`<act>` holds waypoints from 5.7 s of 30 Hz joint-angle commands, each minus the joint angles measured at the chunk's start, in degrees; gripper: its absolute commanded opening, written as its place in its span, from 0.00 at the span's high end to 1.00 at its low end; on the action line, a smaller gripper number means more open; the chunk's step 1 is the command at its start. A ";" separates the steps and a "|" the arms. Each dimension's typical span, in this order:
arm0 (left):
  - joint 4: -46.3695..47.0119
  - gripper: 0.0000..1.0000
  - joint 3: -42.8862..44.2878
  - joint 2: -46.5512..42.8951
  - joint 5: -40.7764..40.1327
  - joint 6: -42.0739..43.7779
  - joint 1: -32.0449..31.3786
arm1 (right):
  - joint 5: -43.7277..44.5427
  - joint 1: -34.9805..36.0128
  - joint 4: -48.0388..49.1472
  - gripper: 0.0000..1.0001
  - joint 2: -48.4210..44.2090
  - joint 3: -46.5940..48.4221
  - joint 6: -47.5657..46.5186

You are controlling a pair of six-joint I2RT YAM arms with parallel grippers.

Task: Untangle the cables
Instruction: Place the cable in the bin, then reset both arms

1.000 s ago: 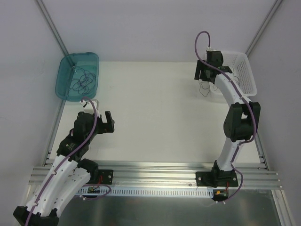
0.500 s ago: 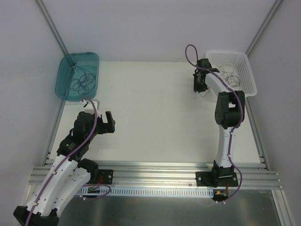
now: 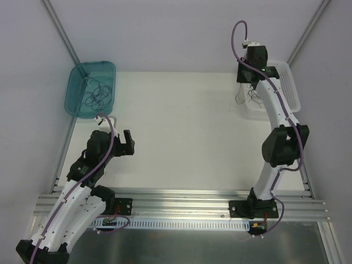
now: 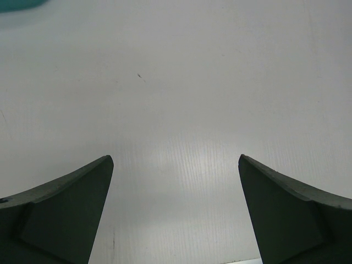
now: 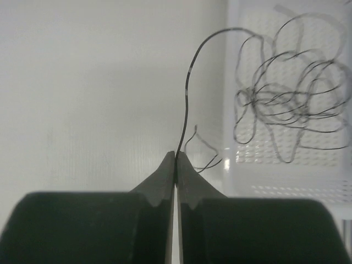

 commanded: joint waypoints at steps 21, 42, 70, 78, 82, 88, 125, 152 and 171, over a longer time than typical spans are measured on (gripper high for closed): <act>1.94 0.01 -0.29 1.36 0.38 0.95 0.94 | 0.05 -18.88 4.83 0.54 16.85 13.80 9.34; 2.03 0.01 -0.64 -1.88 1.26 0.60 1.29 | 4.70 -10.19 13.43 0.28 -10.83 -12.83 14.43; 2.12 0.01 -0.82 -1.71 2.05 0.51 1.29 | 0.57 -9.57 35.56 0.49 6.40 -17.66 38.00; 2.12 0.01 -0.82 -1.88 2.05 0.51 1.38 | -3.11 -11.15 41.99 0.54 4.55 -21.61 38.70; 2.12 0.01 -0.82 -1.80 2.23 0.51 1.38 | -4.70 -11.59 45.42 0.55 3.32 -22.85 38.79; 2.12 0.01 -0.82 -1.80 2.31 0.60 1.47 | -5.84 -12.29 47.00 0.44 2.53 -23.03 38.97; 2.12 0.01 -0.90 -1.53 2.84 0.68 1.38 | -16.12 -13.52 48.50 0.99 -0.19 -21.80 38.26; 2.12 0.01 -0.99 -2.67 2.93 0.68 1.47 | -18.42 -23.10 31.99 0.50 -0.89 -21.01 37.39; -9.12 0.01 11.04 -18.84 2.41 -1.34 1.38 | 0.85 -22.58 -17.84 0.03 -54.22 -23.11 15.43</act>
